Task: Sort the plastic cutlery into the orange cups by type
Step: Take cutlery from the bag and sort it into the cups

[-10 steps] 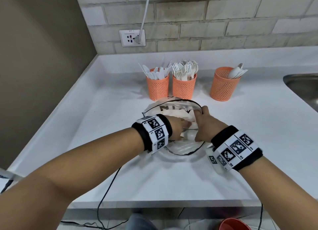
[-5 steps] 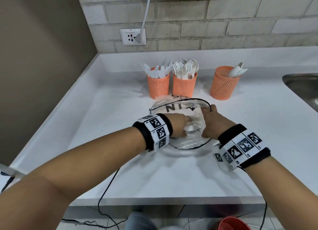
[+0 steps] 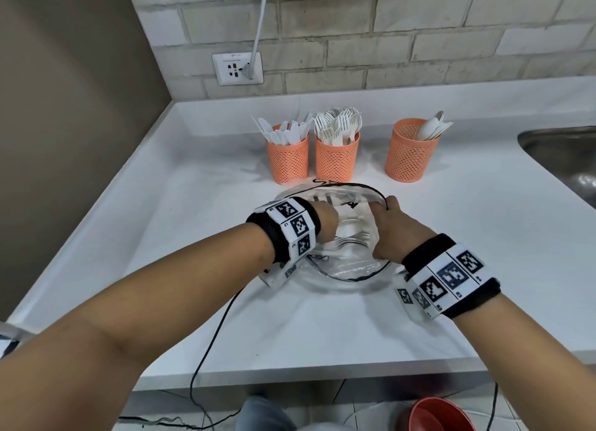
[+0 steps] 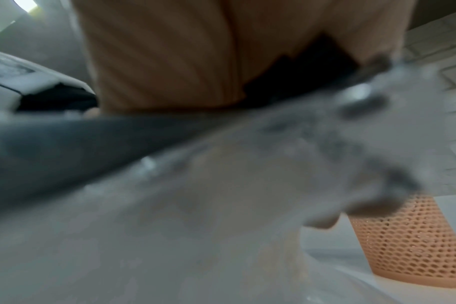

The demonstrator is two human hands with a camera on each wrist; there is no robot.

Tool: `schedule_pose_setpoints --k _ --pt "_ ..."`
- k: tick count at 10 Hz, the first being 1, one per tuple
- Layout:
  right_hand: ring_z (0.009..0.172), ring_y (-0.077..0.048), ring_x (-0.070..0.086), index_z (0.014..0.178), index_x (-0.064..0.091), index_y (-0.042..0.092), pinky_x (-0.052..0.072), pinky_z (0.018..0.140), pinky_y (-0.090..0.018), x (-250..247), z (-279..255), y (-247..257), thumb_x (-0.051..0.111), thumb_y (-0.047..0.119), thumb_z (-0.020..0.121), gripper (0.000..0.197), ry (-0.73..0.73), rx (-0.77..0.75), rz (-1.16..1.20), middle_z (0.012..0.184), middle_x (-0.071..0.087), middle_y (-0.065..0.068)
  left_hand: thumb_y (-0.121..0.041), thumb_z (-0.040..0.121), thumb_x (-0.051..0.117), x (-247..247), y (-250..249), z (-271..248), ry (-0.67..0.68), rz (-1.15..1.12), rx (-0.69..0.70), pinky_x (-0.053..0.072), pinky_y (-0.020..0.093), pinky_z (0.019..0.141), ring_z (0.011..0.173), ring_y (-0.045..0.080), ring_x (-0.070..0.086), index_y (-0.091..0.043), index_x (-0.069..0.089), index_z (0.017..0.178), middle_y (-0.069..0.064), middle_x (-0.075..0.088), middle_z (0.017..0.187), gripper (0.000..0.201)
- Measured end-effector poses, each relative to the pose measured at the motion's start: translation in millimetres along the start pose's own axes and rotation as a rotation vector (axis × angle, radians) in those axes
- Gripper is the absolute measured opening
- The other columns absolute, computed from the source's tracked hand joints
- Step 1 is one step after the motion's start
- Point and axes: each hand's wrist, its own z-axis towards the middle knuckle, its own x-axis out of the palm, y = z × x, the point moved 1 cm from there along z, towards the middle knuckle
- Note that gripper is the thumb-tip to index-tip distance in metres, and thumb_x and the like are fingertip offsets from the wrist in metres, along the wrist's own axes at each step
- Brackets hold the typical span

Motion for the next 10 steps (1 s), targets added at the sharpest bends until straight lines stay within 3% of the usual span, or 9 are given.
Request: schedule_pose_setpoints --k 1,2,3,4,5,6,8,9,10 --pt "0.082 -0.031 0.054 0.134 0.029 0.007 0.046 0.068 -0.034 0.4 0.1 -0.5 0.063 0.001 0.072 0.071 -0.002 0.013 0.006 0.124 0.029 -0.013 -0.010 0.096 0.036 -7.1 -3.7 -0.5 -0.074 -0.103 0.042 0.041 0.029 0.085 0.101 0.023 0.052 -0.003 0.057 0.122 0.012 0.059 0.120 0.034" --pt "0.090 -0.034 0.059 0.133 0.029 0.008 0.047 0.070 -0.035 -0.3 0.3 -2.3 0.064 0.002 0.072 0.070 0.003 0.029 0.003 0.125 0.029 -0.012 -0.006 0.093 0.043 -8.4 -4.7 1.0 -0.089 -0.242 0.079 0.041 0.023 0.067 0.092 0.019 0.048 -0.003 0.063 0.113 0.008 0.059 0.103 0.029" --pt "0.092 -0.035 0.059 0.133 0.029 0.008 0.046 0.069 -0.034 -0.1 0.7 -4.0 0.063 0.002 0.073 0.069 0.007 0.034 -0.004 0.125 0.029 -0.012 -0.006 0.094 0.041 -4.9 -3.9 9.3 -0.119 -0.322 0.091 0.038 0.024 0.075 0.097 0.022 0.052 -0.011 0.059 0.115 0.008 0.058 0.106 0.029" --pt "0.091 -0.034 0.059 0.133 0.029 0.008 0.046 0.069 -0.035 0.1 2.7 -4.5 0.063 0.001 0.073 0.070 0.004 0.032 -0.007 0.125 0.029 -0.012 -0.012 0.097 0.040 -6.9 -7.5 10.6 -0.191 -0.313 0.082 0.038 0.026 0.094 0.121 0.022 0.051 -0.017 0.050 0.133 0.005 0.055 0.132 0.037" --pt "0.089 -0.034 0.058 0.134 0.029 0.009 0.050 0.073 -0.037 -0.8 4.9 -5.1 0.062 0.001 0.072 0.070 0.002 0.027 0.000 0.124 0.030 -0.012 -0.012 0.098 0.042 -5.5 -13.2 16.7 -0.204 -0.252 0.051 0.036 0.027 0.101 0.128 0.022 0.047 -0.014 0.047 0.137 0.006 0.050 0.139 0.039" --pt "0.092 -0.036 0.059 0.134 0.030 0.008 0.051 0.075 -0.039 -2.5 7.1 -5.8 0.062 0.001 0.072 0.070 -0.015 0.017 -0.001 0.123 0.030 -0.013 -0.014 0.097 0.045 -9.0 -16.2 15.5 -0.189 -0.161 -0.024 0.041 0.030 0.098 0.123 0.023 0.052 -0.011 0.049 0.133 0.008 0.054 0.134 0.037" --pt "0.091 -0.037 0.059 0.135 0.028 0.007 0.046 0.069 -0.036 -3.4 11.5 -7.5 0.061 0.000 0.073 0.070 -0.030 0.010 0.002 0.123 0.031 -0.014 -0.037 0.084 0.064 -1.9 -20.6 46.7 -0.085 -0.058 -0.097 0.046 0.036 0.095 0.114 0.020 0.056 -0.016 0.062 0.113 0.003 0.060 0.123 0.035" --pt "0.087 -0.034 0.057 0.135 0.027 0.008 0.043 0.067 -0.034 -2.5 13.5 -8.5 0.061 0.001 0.074 0.070 -0.025 0.010 0.005 0.123 0.030 -0.014 -0.031 0.092 0.055 -8.5 -18.9 38.7 -0.146 -0.013 -0.065 0.044 0.029 0.094 0.117 0.021 0.056 -0.011 0.059 0.120 0.004 0.059 0.126 0.035" --pt "0.090 -0.035 0.059 0.135 0.028 0.009 0.047 0.069 -0.036 -2.4 14.0 -11.0 0.060 0.000 0.073 0.070 -0.024 0.017 0.015 0.123 0.030 -0.013 -0.027 0.095 0.050 -13.2 -20.1 40.4 -0.217 -0.024 -0.060 0.044 0.028 0.092 0.118 0.021 0.055 -0.013 0.057 0.121 0.002 0.057 0.128 0.031"
